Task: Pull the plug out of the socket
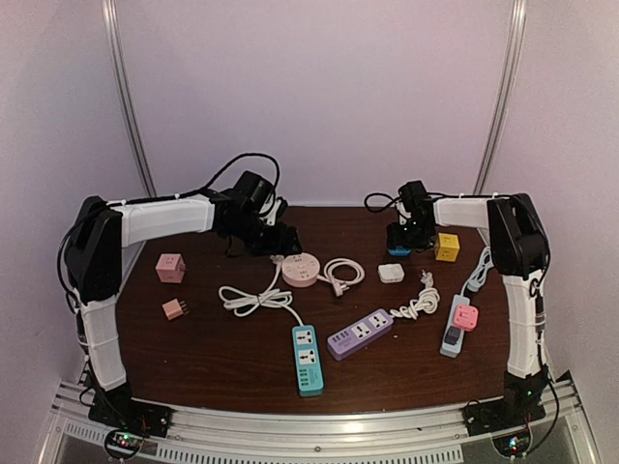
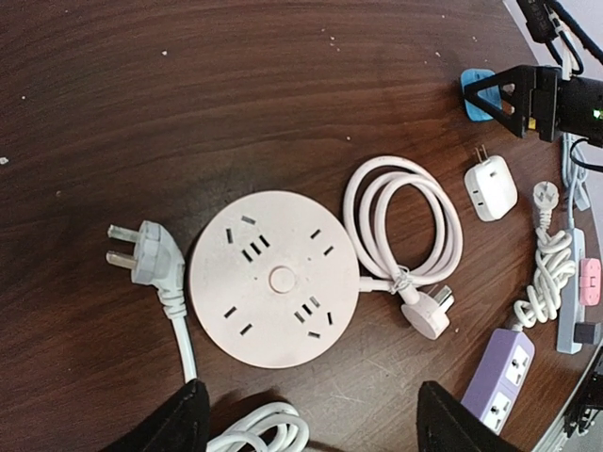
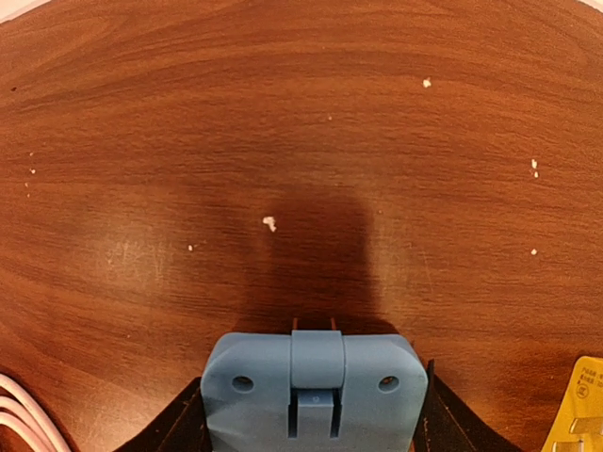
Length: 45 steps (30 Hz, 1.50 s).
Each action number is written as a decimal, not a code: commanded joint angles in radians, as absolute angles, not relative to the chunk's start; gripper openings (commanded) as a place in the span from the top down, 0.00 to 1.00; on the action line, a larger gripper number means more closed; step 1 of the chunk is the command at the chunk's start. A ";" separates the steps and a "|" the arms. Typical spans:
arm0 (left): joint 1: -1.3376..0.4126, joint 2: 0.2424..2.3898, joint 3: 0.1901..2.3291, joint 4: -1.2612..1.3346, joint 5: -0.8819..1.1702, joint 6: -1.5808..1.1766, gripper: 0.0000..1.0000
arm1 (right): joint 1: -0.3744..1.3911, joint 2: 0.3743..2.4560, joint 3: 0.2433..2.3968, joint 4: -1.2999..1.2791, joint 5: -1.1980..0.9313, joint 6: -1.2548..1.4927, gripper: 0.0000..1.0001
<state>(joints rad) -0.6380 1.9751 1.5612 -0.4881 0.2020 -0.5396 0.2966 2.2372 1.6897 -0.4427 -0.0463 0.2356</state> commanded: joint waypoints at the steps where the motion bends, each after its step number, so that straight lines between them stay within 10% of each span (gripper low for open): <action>1: -0.640 1.951 1.551 -0.467 0.218 -0.532 0.23 | 0.301 2.195 1.646 -0.470 -0.055 0.247 0.29; 11: -0.640 1.934 1.530 -0.444 0.223 -0.535 0.22 | 0.320 2.092 1.600 -0.505 -0.045 0.264 0.05; 45: -0.687 1.877 1.476 -0.355 0.297 -0.583 0.23 | 0.237 1.201 0.764 -0.484 -0.010 0.551 0.03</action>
